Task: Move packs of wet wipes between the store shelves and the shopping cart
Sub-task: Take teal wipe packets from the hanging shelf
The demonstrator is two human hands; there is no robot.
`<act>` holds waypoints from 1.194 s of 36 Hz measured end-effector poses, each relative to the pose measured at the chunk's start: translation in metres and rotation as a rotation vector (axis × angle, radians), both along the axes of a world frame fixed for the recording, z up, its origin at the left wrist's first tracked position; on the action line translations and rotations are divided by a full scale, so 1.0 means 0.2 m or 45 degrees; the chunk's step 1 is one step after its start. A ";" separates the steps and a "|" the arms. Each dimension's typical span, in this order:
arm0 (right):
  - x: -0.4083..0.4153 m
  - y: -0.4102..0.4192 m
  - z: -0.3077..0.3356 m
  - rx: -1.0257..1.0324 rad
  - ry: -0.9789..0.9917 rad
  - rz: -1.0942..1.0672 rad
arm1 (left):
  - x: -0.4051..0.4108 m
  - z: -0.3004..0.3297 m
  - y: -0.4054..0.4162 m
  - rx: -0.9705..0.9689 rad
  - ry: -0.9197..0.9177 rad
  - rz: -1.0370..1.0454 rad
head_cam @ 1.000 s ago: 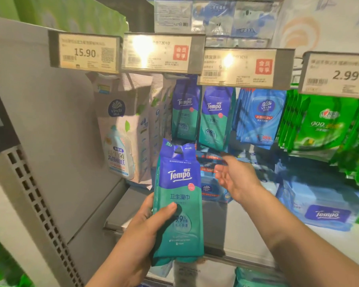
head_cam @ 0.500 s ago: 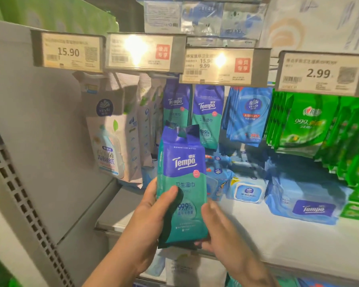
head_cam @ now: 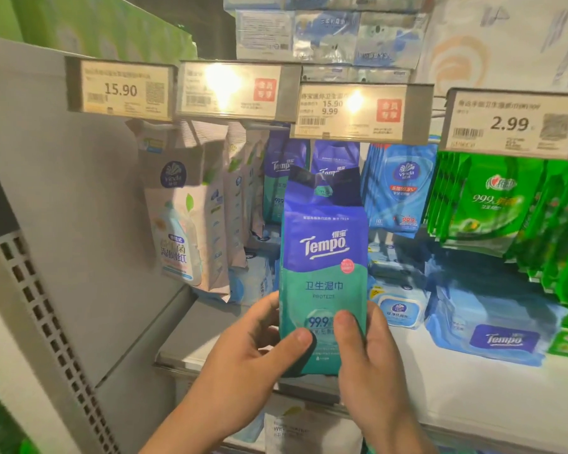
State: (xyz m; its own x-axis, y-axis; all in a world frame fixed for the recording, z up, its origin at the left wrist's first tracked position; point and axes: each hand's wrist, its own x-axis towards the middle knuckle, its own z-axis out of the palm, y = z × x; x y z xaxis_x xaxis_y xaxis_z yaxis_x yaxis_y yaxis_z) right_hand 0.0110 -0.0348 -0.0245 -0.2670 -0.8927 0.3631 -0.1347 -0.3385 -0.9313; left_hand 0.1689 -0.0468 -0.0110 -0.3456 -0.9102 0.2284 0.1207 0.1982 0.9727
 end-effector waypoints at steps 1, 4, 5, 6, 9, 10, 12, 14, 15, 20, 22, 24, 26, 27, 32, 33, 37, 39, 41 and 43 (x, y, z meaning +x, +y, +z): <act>0.00 0.00 0.02 -0.018 0.002 0.004 | 0.00 0.01 0.00 -0.020 0.008 -0.001; 0.01 0.01 0.07 -0.090 -0.004 0.001 | 0.00 0.06 0.01 -0.092 0.038 0.008; 0.01 0.02 0.09 -0.117 -0.005 -0.001 | 0.00 0.08 0.02 -0.120 0.051 0.007; 0.01 0.02 0.11 -0.141 -0.006 -0.008 | -0.01 0.10 0.02 -0.143 0.065 0.000; 0.01 0.03 0.16 -0.215 -0.018 -0.009 | -0.01 0.16 0.04 -0.206 0.116 -0.044; 0.00 0.03 0.18 -0.241 -0.014 -0.004 | -0.01 0.18 0.04 -0.223 0.137 -0.060; 0.00 0.04 0.21 -0.265 -0.009 -0.002 | -0.02 0.21 0.04 -0.252 0.168 -0.084; -0.01 0.04 0.24 -0.267 -0.021 0.004 | -0.03 0.23 0.04 -0.279 0.176 -0.095; -0.01 0.04 0.26 -0.257 -0.024 -0.002 | -0.04 0.24 0.04 -0.291 0.174 -0.092; -0.03 0.02 0.28 -0.116 -0.031 -0.052 | -0.08 0.25 -0.01 -0.269 0.121 -0.039; -0.04 0.00 0.28 -0.063 -0.030 -0.079 | -0.10 0.25 -0.03 -0.250 0.092 -0.029; -0.05 -0.01 0.27 -0.041 -0.008 -0.098 | -0.11 0.24 -0.04 -0.223 0.077 -0.013; -0.07 -0.03 0.25 -0.020 0.009 -0.113 | -0.12 0.22 -0.05 -0.186 0.085 -0.017; -0.07 -0.03 0.24 -0.013 0.016 -0.119 | -0.12 0.21 -0.05 -0.175 0.083 -0.020; -0.07 -0.04 0.19 0.020 -0.056 -0.065 | -0.13 0.16 -0.06 -0.177 -0.010 0.049; -0.07 -0.04 0.18 0.038 -0.073 -0.042 | -0.13 0.14 -0.06 -0.175 -0.029 0.078; -0.08 -0.02 0.14 0.080 -0.073 0.008 | -0.12 0.10 -0.08 -0.172 -0.096 0.199; -0.08 -0.02 0.13 0.088 -0.051 0.018 | -0.11 0.08 -0.09 -0.165 -0.108 0.230; -0.08 -0.03 0.12 0.096 -0.039 0.028 | -0.11 0.06 -0.10 -0.153 -0.124 0.257; -0.08 -0.05 0.11 0.097 -0.037 0.035 | -0.10 0.05 -0.11 -0.144 -0.141 0.271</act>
